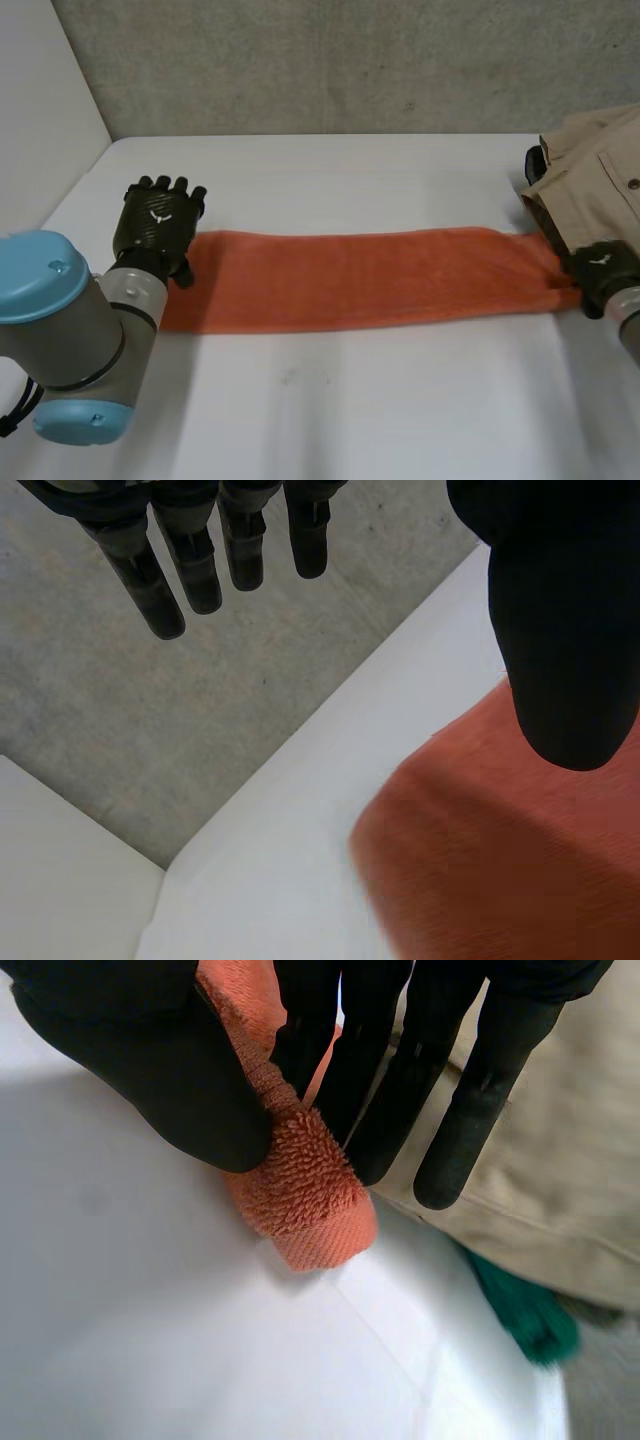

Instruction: Fold the laundry.

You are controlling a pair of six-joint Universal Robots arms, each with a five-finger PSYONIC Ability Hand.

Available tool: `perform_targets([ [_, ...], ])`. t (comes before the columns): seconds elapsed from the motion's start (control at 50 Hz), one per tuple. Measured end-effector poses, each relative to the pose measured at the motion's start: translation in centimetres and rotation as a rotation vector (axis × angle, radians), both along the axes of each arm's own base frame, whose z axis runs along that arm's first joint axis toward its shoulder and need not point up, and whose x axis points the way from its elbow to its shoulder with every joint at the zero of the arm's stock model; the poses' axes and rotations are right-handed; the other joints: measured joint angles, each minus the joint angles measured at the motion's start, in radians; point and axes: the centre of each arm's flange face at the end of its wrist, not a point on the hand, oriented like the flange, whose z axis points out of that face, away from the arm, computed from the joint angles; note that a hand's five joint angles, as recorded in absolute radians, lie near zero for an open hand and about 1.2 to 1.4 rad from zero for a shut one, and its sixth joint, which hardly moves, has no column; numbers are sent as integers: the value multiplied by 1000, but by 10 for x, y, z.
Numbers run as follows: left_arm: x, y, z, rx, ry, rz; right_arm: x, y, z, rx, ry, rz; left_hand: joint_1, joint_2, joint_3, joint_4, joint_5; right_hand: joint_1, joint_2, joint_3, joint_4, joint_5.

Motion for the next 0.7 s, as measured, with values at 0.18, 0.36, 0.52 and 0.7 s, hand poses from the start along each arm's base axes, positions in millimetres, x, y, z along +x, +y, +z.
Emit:
perform_targets([
  [0.18, 2, 3, 5, -17, 9, 2, -62, -10, 27, -23, 125, -170, 0, 0, 0, 0, 0, 0, 0, 0, 3, 0],
  [0.36, 3, 3, 9, -28, 13, 6, -84, -15, 47, -41, 289, -252, 0, 0, 0, 0, 0, 0, 0, 2, 4, 0],
  [0.52, 5, 6, 19, -52, 24, 8, 15, -1, 92, -234, 286, -69, 0, 0, 0, 0, 0, 0, 0, 5, 4, 7],
  [0.7, 9, 5, 27, -73, 36, 21, 181, 63, 108, -462, 94, 444, 0, 0, 0, 0, 0, 0, 0, 6, 4, 7],
])
